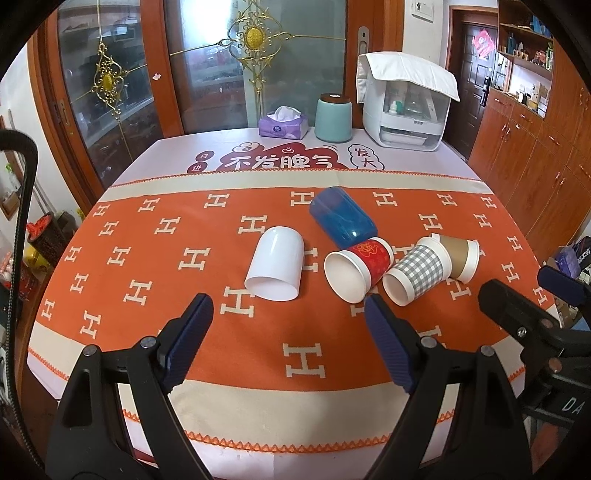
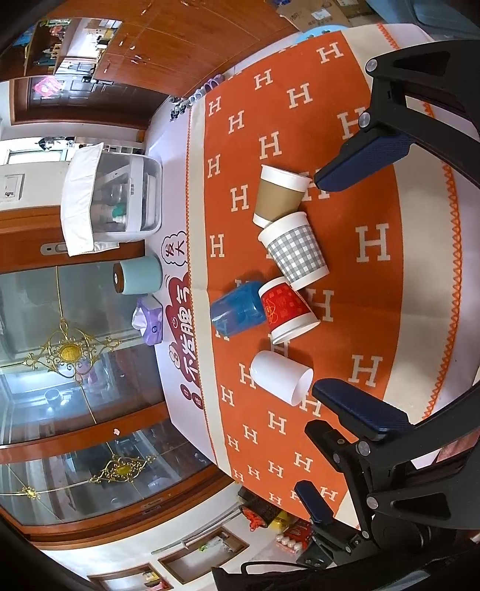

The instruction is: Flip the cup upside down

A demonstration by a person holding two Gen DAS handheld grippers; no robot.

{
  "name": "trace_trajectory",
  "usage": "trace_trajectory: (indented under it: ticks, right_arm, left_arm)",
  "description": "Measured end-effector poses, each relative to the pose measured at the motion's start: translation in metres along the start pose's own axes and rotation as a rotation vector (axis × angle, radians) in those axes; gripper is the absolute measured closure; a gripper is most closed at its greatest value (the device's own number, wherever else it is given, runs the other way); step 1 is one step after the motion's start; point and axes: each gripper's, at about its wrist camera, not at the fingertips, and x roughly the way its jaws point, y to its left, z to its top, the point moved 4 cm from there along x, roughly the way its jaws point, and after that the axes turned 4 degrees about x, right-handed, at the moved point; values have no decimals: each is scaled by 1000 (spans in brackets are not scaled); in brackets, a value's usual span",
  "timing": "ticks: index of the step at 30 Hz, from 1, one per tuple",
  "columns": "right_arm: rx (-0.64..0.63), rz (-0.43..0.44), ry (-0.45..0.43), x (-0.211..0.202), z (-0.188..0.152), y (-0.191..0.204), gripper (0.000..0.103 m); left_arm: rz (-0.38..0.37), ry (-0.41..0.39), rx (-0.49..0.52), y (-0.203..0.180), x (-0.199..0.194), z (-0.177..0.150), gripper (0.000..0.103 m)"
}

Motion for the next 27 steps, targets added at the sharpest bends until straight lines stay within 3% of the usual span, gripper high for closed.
trace_trajectory:
  ticks: [22, 27]
  right_arm:
    - [-6, -2, -2, 3, -1, -1, 0]
    - [-4, 2, -2, 4, -3, 0, 0]
  left_arm:
    - [-31, 9, 15, -2, 6, -2, 20]
    - [-93, 75, 31, -5, 15, 0, 20]
